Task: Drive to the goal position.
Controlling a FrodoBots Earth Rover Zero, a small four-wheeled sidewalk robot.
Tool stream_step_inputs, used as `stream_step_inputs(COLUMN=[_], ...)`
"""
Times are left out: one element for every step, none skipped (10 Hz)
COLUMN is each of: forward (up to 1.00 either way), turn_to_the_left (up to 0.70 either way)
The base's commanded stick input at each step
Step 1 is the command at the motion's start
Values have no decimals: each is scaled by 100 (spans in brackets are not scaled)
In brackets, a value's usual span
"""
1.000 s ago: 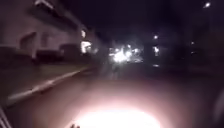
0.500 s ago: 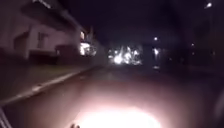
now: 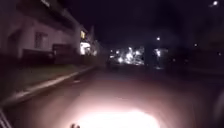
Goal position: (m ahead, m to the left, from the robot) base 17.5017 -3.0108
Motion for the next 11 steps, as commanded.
stream_step_inputs(forward=[100,100,100,100,100,100,100,100,100,100,100], turn_to_the_left=[0,0,0,0,0,0,-27,-27,-17,0,0])
